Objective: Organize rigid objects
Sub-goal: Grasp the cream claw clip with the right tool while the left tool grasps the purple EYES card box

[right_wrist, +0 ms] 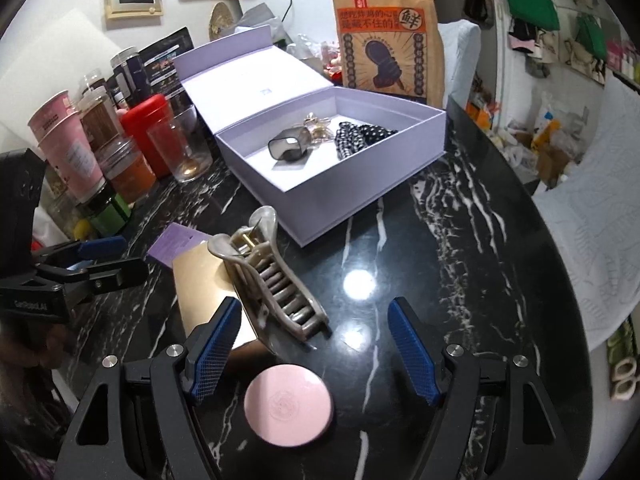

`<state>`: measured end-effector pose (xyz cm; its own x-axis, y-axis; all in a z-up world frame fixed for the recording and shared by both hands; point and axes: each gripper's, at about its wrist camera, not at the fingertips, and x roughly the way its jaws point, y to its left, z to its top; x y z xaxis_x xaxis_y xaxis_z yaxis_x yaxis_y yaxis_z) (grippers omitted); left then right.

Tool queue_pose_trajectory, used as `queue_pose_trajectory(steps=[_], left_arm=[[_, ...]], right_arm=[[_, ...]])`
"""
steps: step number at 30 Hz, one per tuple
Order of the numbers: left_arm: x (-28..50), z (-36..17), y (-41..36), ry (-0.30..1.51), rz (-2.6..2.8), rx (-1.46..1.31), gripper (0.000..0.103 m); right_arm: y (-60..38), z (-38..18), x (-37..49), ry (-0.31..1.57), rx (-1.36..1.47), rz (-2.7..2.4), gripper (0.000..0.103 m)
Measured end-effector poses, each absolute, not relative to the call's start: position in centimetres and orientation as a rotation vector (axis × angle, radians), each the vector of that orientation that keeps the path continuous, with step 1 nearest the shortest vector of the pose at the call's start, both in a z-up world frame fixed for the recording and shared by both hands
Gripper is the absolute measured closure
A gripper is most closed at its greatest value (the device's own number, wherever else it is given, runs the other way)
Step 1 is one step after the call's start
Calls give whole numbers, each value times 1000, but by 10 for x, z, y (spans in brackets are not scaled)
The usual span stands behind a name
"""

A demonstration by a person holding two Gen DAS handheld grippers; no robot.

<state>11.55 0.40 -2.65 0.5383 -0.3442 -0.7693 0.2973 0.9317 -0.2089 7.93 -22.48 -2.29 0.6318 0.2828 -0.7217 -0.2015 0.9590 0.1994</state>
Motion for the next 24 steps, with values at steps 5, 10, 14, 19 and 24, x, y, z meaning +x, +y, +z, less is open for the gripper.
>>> queue_pose_trajectory(steps=[5, 10, 14, 19, 24], left_arm=[[122, -33, 7, 943, -358, -50, 0], [129, -39, 10, 958, -360, -63, 0], [136, -42, 15, 968, -350, -87, 0], [143, -51, 19, 993, -344, -90, 0], [148, -56, 19, 1006, -346, -93, 0]], right_arm=[[-222, -26, 85, 849, 98, 286, 27], [-221, -30, 92, 867, 107, 306, 27], [-220, -33, 97, 875, 128, 316, 27], [-216, -35, 104, 887, 120, 319, 27], [-211, -32, 110, 878, 116, 340, 27]])
